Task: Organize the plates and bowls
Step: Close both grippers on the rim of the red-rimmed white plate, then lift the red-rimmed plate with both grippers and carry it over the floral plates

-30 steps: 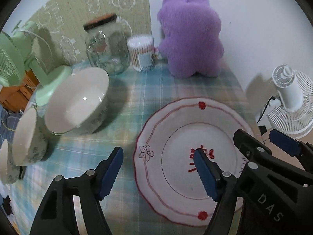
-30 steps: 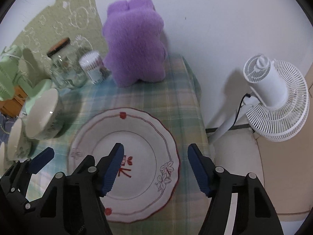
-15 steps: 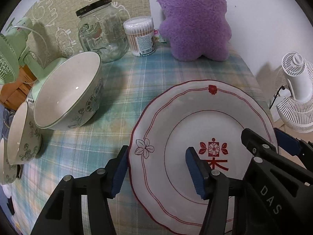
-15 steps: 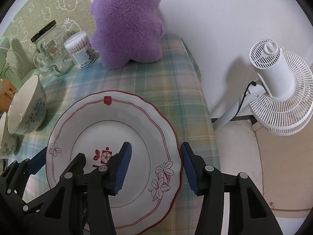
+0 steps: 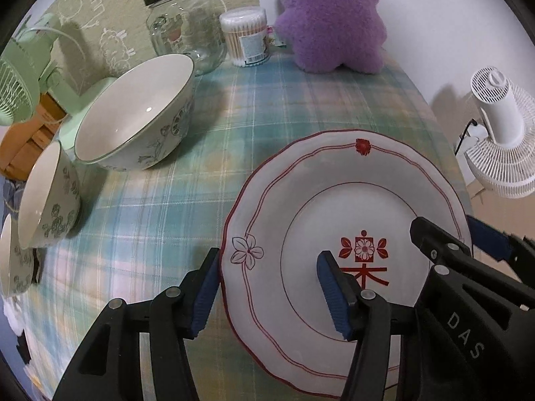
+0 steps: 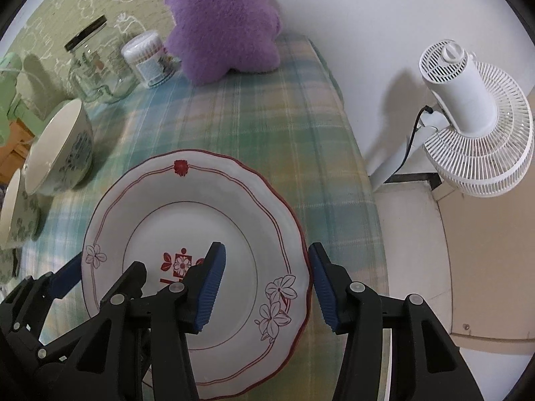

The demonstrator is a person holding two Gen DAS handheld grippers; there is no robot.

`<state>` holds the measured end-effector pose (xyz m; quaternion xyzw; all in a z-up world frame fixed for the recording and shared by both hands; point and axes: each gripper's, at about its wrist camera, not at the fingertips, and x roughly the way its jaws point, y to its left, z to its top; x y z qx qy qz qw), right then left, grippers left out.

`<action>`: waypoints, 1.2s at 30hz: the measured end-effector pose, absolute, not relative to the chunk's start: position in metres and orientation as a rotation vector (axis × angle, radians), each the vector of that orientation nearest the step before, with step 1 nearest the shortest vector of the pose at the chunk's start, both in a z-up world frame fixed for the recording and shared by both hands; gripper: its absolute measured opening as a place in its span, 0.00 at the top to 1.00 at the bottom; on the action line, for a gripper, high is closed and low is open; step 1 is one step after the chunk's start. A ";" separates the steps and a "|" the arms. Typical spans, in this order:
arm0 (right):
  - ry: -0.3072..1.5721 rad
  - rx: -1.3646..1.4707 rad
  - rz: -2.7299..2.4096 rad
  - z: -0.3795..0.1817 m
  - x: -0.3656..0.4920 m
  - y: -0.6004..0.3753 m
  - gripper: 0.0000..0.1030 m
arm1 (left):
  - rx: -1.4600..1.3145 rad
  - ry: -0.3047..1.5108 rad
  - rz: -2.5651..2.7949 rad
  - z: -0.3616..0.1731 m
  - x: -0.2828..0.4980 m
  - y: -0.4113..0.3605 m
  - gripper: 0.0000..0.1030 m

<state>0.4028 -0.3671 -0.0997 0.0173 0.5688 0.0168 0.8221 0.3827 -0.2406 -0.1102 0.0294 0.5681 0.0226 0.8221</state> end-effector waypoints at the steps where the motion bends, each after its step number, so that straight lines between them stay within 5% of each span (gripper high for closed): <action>1: 1.207 0.021 0.036 -0.100 0.403 -0.365 0.45 | 0.060 1.217 0.047 -0.113 0.385 -0.240 0.43; 17: 1.221 0.013 0.021 -0.110 0.410 -0.362 0.47 | 0.044 1.200 0.015 -0.106 0.384 -0.236 0.42; 36: 1.148 0.047 -0.039 -0.035 0.334 -0.350 0.47 | 0.052 1.122 -0.073 -0.036 0.311 -0.222 0.42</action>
